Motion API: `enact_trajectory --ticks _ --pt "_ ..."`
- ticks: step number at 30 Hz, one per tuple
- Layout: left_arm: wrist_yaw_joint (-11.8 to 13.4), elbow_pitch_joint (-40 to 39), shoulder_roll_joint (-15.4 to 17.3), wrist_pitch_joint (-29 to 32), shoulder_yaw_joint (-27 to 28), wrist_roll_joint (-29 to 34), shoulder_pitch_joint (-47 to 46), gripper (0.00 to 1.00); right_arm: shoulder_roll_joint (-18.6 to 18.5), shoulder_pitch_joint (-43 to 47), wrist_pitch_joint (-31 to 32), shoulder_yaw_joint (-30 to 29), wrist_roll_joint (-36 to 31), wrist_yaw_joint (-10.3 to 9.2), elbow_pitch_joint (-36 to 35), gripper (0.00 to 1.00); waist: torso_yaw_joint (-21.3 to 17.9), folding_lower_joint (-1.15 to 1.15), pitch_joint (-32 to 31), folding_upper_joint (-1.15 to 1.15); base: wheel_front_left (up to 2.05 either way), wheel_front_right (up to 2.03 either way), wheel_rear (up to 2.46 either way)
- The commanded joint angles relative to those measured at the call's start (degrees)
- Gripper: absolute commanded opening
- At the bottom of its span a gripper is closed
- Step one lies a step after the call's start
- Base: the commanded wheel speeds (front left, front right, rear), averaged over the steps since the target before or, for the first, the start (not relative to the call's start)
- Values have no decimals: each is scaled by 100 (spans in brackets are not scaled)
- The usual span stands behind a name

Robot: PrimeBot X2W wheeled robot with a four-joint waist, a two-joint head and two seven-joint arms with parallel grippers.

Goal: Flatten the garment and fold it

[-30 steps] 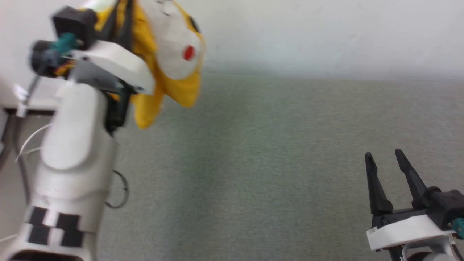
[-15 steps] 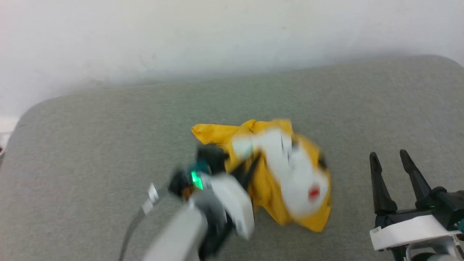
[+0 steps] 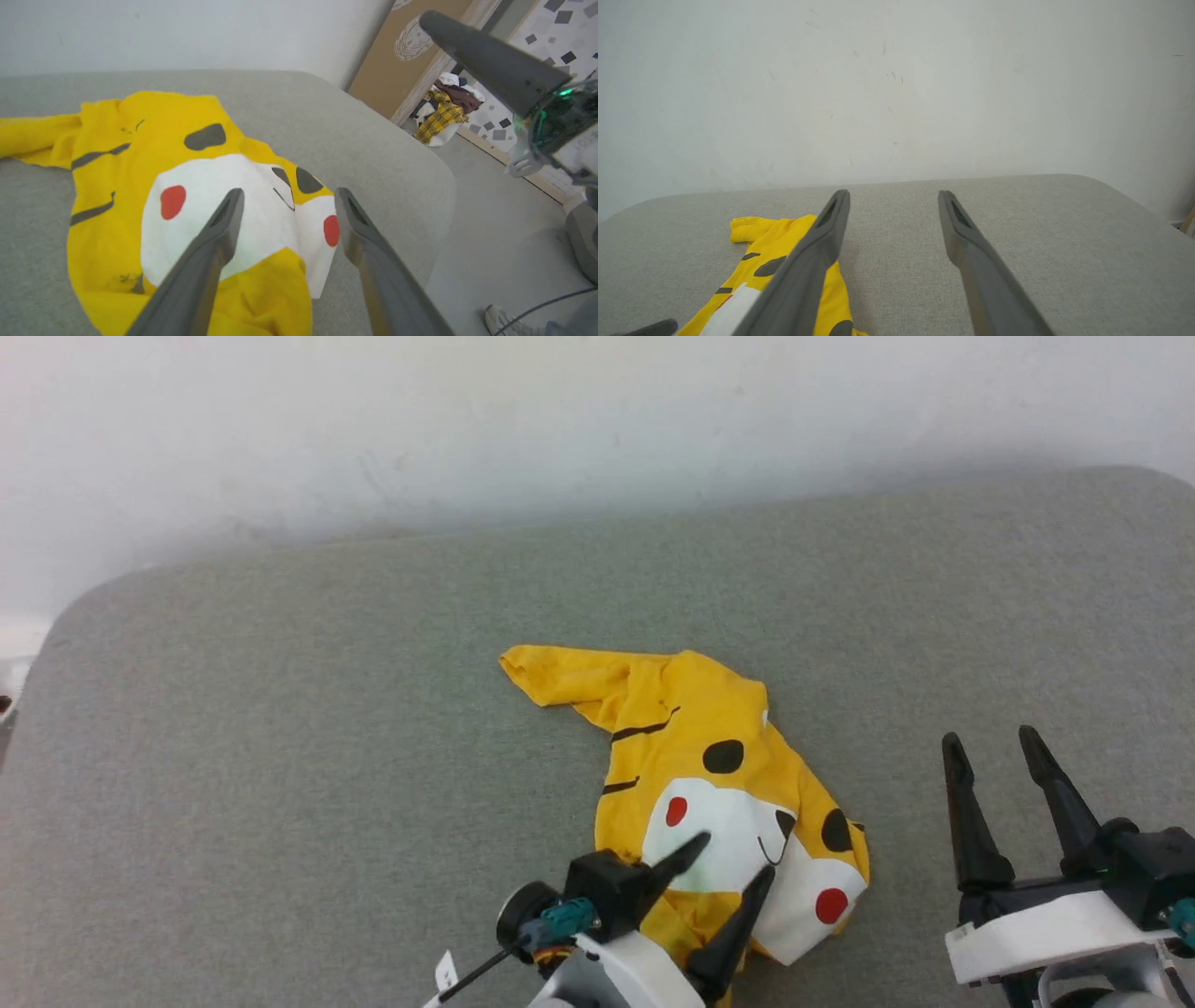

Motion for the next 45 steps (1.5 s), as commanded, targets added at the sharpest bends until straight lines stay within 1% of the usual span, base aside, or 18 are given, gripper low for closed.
enact_trajectory --ticks 1,5,8,11,12,17,21,24,27,29,32,35,37,39,42,45 --pt "116 -224 -17 -365 46 109 -84 100 14 0 5 -13 -35 -11 -4 100 199 -1 -202 0 0 0 0" --pt "412 -534 -22 -875 286 180 -168 100 14 76 49 -29 -56 -11 -14 100 302 -1 -339 0 0 0 0" --pt "702 -666 -14 -1076 683 145 -132 100 14 138 80 -15 -63 -11 -35 100 334 -1 -416 0 0 0 0" --pt "1003 -734 90 -1160 1132 180 -22 100 14 187 102 -3 -69 -11 -60 100 343 -1 -468 0 0 0 0" --pt "1003 -734 90 -1160 1132 180 -22 100 14 187 102 -3 -69 -11 -60 100 343 -1 -468 0 0 0 0" --pt "1389 -973 314 -1191 1937 224 375 100 14 304 149 -13 -68 -11 -93 100 364 -1 -541 0 0 0 0" --pt "1567 -1273 538 -1193 2590 334 803 100 14 380 189 -38 -67 -11 -122 100 396 -1 -569 0 0 0 0" --pt "1593 -1401 670 -1194 2951 390 1122 100 14 419 211 -47 -63 -11 -133 100 422 -1 -579 0 0 0 0" --pt "1597 -1476 781 -1194 3195 439 1374 100 14 441 246 -37 -66 -11 -140 100 443 -1 -583 0 0 0 0" --pt "1571 -1545 833 -1194 3320 428 1498 100 14 462 309 -104 7 -11 -112 100 467 -1 -564 0 0 0 0" --pt "1456 -1591 952 -1194 3416 414 1623 100 14 468 524 -332 329 -11 68 100 508 -1 -526 0 0 0 0" --pt "1329 -1604 1057 -1194 3378 438 1652 100 14 402 920 -552 232 -11 296 100 566 -1 -473 0 0 0 0" --pt "1264 -1621 1090 -1191 3328 446 1623 100 14 321 1358 -645 107 -11 549 100 603 -1 -417 0 0 0 0" --pt "1220 -1633 1098 -1176 3267 455 1582 100 14 176 1724 -681 121 -11 779 100 641 -1 -369 0 0 0 0" --pt "1201 -1663 1076 -1161 3199 466 1498 100 11 -79 2362 -608 142 -11 1159 100 694 -1 -276 0 0 0 0" --pt "1183 -1669 1013 -1149 3154 420 1392 100 -144 -396 2887 -430 259 -11 1485 100 755 -1 -167 0 0 0 0"
